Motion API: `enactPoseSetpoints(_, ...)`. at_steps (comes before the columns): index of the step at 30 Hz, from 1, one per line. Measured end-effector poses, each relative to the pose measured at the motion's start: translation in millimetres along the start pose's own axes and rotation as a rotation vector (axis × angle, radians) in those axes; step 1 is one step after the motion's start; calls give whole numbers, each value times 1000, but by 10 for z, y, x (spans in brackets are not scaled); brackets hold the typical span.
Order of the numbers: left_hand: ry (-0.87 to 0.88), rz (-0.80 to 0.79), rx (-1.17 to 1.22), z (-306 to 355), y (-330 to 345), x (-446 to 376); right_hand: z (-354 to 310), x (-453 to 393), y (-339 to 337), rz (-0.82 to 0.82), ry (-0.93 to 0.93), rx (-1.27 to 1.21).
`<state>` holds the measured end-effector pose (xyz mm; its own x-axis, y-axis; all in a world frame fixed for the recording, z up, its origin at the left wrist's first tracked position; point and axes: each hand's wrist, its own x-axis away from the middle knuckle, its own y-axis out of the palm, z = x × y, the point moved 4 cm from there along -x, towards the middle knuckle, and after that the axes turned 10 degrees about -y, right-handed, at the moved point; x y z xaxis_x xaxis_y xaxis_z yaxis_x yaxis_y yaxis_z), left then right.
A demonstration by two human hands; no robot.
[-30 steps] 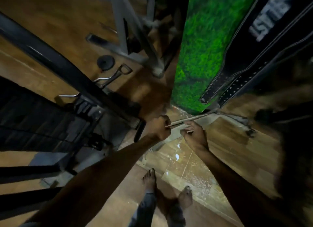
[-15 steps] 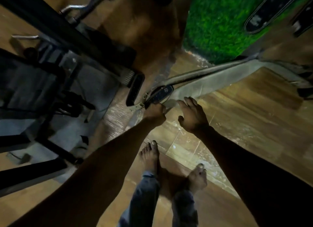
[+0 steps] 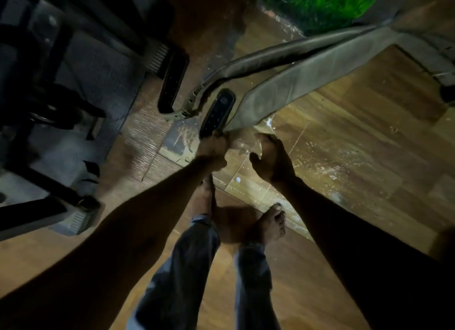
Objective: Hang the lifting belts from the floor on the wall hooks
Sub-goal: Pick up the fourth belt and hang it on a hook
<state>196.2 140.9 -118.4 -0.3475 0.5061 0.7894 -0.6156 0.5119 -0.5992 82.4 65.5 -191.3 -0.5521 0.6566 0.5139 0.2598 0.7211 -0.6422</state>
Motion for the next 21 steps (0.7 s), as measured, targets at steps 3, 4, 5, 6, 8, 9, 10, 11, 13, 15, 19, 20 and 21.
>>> enactPoseSetpoints(3,20,81,-59,-75,163,-377,24,368,37,-84,120,-54)
enactPoseSetpoints(4,10,65,-86,-66,148,-330,17,506,30,-98,156,-70)
enactPoseSetpoints(5,19,32,-51,-28,144,-222,23,613,21,-101,207,-106)
enactPoseSetpoints(6,13,13,-18,47,114,-67,14,697,23,-101,260,-155)
enactPoseSetpoints(8,-2,3,92,130,49,290,-35,940,-43,-52,371,-259)
enactPoseSetpoints(9,-37,12,158,120,38,432,-80,1074,-101,-30,422,-306)
enactPoseSetpoints(10,-100,-1,234,120,-32,563,-117,1203,-155,-18,458,-340)
enactPoseSetpoints(11,-158,-14,301,113,-82,617,-158,1310,-211,-15,495,-364)
enactPoseSetpoints(13,-181,-54,353,145,-235,844,-285,1555,-390,-22,566,-422)
enactPoseSetpoints(15,-164,-137,408,236,-488,1100,-445,1773,-641,-22,597,-448)
enactPoseSetpoints(19,-139,-368,634,564,-1129,1728,-768,2183,-1140,-2,599,-525)
enactPoseSetpoints(20,-146,-405,655,647,-1266,1912,-842,2276,-1267,9,594,-541)
enactPoseSetpoints(21,-174,-419,702,691,-1356,2038,-918,2348,-1399,30,601,-561)
